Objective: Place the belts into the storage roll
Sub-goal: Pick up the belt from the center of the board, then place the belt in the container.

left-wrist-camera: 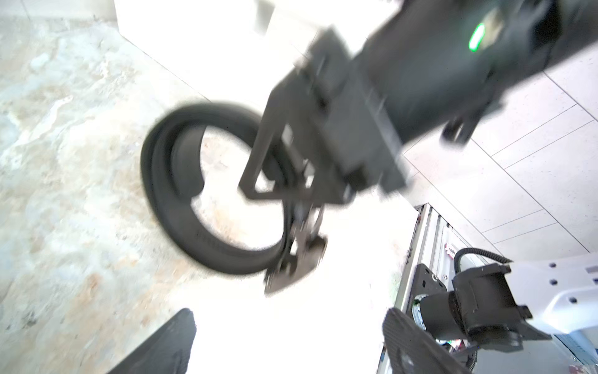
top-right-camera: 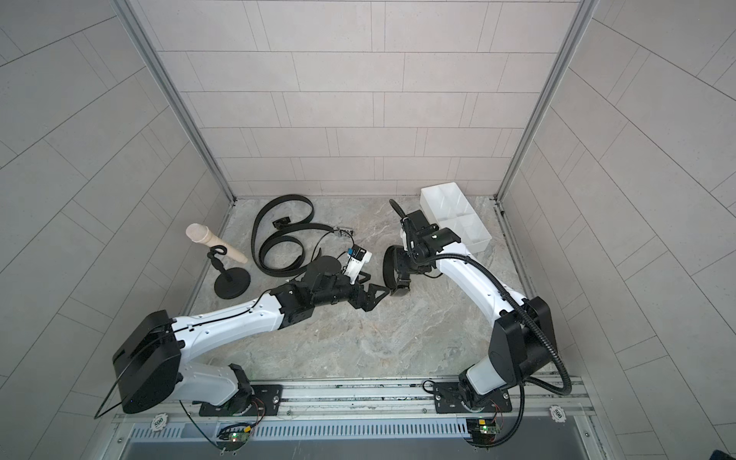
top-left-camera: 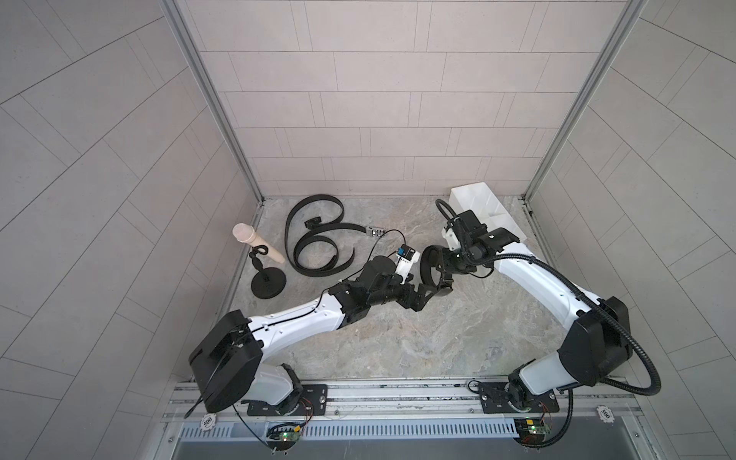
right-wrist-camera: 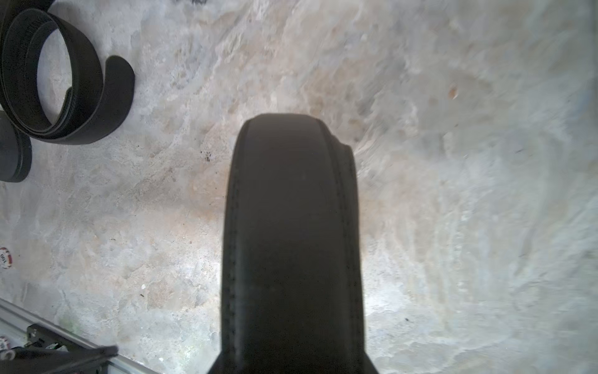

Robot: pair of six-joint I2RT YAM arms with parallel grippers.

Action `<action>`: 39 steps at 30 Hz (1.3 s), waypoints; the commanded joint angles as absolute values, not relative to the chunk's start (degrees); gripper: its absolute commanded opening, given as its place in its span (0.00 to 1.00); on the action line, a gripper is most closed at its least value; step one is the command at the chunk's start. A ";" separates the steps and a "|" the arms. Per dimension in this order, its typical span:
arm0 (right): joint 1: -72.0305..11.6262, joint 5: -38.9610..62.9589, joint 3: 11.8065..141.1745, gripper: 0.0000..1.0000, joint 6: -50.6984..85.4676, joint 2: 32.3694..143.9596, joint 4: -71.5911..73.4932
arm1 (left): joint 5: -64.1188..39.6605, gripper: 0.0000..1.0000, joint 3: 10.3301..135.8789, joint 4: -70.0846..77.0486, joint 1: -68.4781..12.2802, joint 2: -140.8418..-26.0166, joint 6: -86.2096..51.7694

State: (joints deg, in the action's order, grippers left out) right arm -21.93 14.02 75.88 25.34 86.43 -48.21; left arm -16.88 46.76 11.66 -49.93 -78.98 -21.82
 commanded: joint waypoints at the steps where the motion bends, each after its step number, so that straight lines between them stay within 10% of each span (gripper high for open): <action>1: -18.83 9.47 81.46 0.00 16.28 87.54 -54.00 | -14.83 0.98 42.51 8.48 -48.52 -76.47 -21.18; 39: -5.04 -5.13 132.34 0.00 -19.86 129.43 -30.89 | -13.40 1.00 37.79 7.29 -44.91 -80.19 -19.51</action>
State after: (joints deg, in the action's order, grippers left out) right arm -4.14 -2.76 131.13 -15.03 129.27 -37.08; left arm -13.61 37.60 7.03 -45.36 -79.61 -20.29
